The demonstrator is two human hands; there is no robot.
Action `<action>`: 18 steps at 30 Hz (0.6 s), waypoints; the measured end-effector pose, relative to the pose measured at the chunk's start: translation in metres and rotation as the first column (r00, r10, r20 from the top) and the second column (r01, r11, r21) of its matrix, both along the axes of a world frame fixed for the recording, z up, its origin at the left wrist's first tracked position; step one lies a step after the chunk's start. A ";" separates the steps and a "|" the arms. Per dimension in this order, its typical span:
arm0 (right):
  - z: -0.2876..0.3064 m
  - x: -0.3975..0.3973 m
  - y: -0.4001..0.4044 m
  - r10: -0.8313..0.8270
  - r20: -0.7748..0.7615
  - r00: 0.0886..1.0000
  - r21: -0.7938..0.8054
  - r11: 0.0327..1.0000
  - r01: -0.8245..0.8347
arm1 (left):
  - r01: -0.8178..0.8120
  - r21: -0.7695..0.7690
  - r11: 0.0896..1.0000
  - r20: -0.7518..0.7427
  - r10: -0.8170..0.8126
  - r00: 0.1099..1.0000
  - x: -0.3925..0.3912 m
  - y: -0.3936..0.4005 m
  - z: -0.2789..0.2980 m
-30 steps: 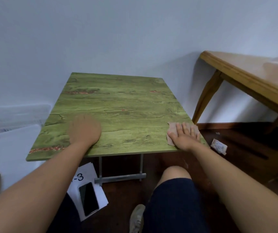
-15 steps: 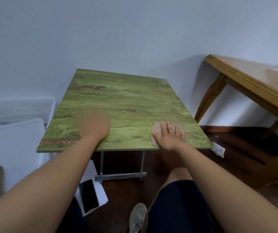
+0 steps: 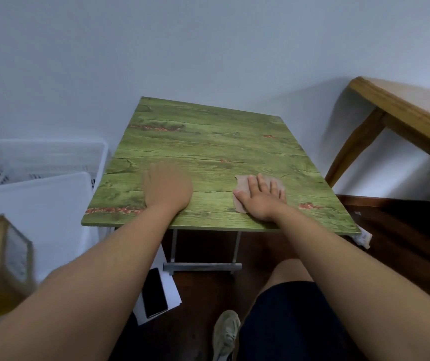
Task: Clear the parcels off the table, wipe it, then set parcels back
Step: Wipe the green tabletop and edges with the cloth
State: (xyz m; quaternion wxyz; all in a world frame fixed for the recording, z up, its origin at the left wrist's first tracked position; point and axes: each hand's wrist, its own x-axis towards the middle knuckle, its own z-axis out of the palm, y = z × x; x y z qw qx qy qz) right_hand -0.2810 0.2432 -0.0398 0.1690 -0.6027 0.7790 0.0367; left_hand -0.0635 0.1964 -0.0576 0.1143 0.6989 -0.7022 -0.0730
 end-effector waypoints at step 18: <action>-0.002 -0.024 -0.097 0.063 0.000 0.998 -0.011 0.998 -0.063 | -0.017 -0.017 1.000 0.009 0.017 1.000 -0.002 -0.004 -0.004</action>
